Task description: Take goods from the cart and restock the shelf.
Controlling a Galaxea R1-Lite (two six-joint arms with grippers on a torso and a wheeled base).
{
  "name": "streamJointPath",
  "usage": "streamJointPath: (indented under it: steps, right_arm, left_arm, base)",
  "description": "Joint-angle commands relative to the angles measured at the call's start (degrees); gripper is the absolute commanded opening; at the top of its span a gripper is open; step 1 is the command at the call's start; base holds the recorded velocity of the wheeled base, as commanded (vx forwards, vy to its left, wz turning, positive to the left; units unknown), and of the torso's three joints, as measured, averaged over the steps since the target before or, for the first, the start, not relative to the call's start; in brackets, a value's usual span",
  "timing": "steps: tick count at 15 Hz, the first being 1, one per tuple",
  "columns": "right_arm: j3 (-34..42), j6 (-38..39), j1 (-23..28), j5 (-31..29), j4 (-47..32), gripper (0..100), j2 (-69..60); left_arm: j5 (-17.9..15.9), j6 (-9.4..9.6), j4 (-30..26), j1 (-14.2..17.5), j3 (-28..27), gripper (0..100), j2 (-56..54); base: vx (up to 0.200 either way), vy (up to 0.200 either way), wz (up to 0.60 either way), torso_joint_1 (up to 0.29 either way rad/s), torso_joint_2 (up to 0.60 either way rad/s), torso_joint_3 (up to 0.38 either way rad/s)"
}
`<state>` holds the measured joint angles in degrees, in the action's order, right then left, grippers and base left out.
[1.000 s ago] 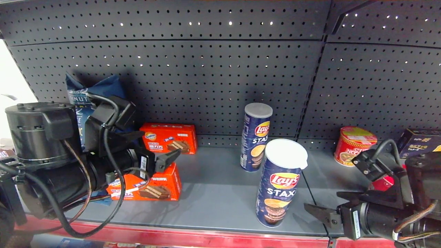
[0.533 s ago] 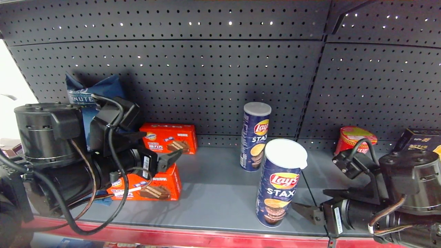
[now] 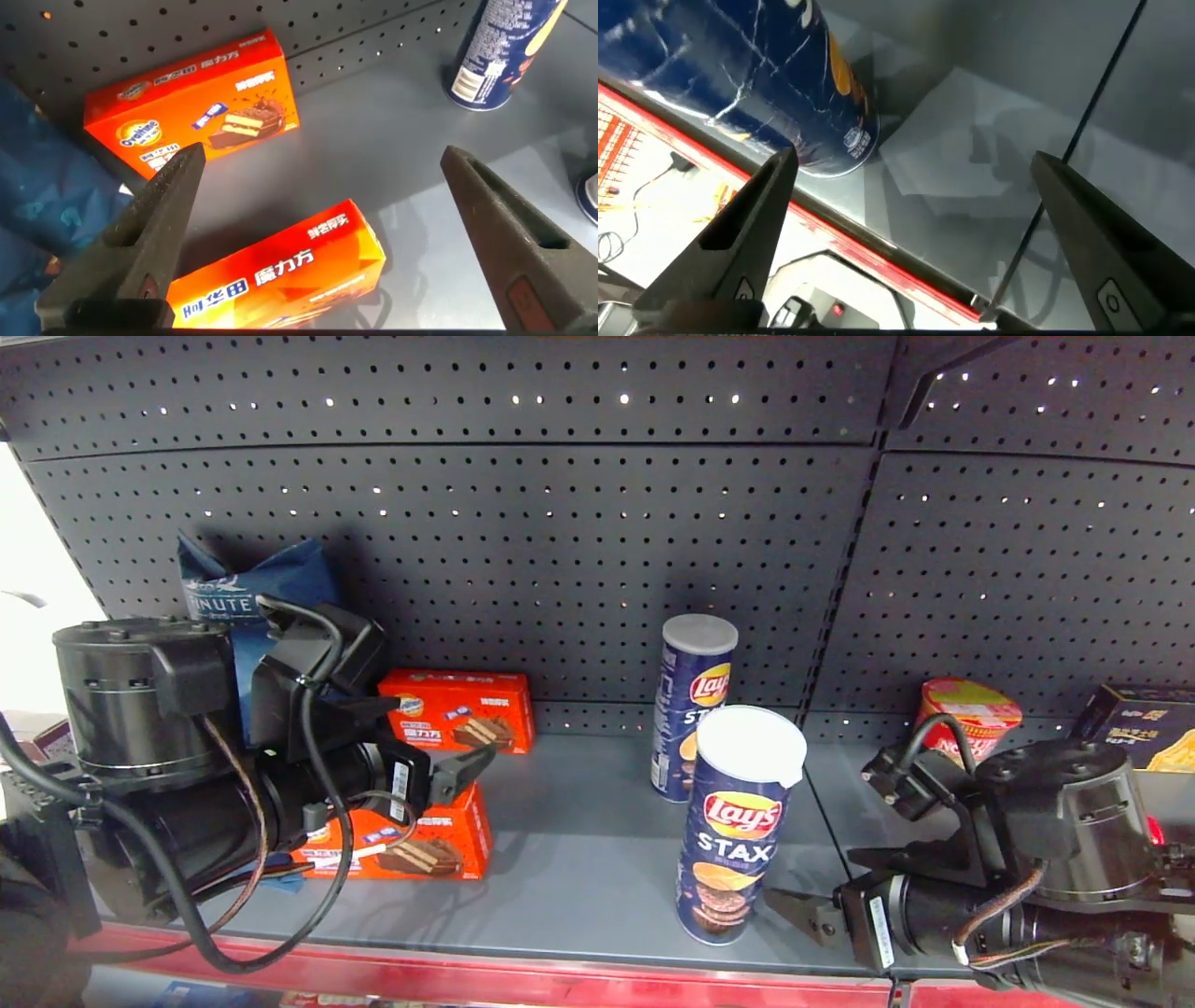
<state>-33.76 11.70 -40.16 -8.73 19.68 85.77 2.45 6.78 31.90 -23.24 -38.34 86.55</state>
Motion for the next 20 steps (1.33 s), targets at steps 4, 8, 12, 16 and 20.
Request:
streamJointPath:
  steps: [4,8,12,16,20]
  right_arm:
    - [-0.1,0.0,2.5,-0.1,-0.1,100,-0.5]
    - [-1.5,-3.8,5.3,0.2,0.1,100,1.4]
    - [-4.7,-3.9,5.1,1.3,0.9,100,4.1]
    - [-5.6,-3.9,4.6,1.5,2.2,100,6.0]
    - [-6.6,-3.9,4.7,1.4,2.3,100,7.5]
  left_arm:
    - [0.0,-0.01,0.0,0.0,0.4,100,0.0]
    - [0.0,0.08,0.0,-0.1,0.5,100,-0.1]
    - [0.0,-0.01,0.0,0.0,0.5,100,-0.1]
    - [0.0,-0.01,0.0,0.0,0.5,100,-0.2]
    - [0.0,-0.01,0.0,0.0,0.6,100,-0.1]
  base:
    - [0.0,0.0,0.0,0.0,0.0,0.0]
    - [0.0,0.0,0.0,0.0,0.0,0.0]
    - [0.0,0.0,0.0,0.0,0.0,0.0]
    - [0.0,0.0,0.0,0.0,0.0,0.0]
    - [0.0,0.0,0.0,0.0,0.0,0.0]
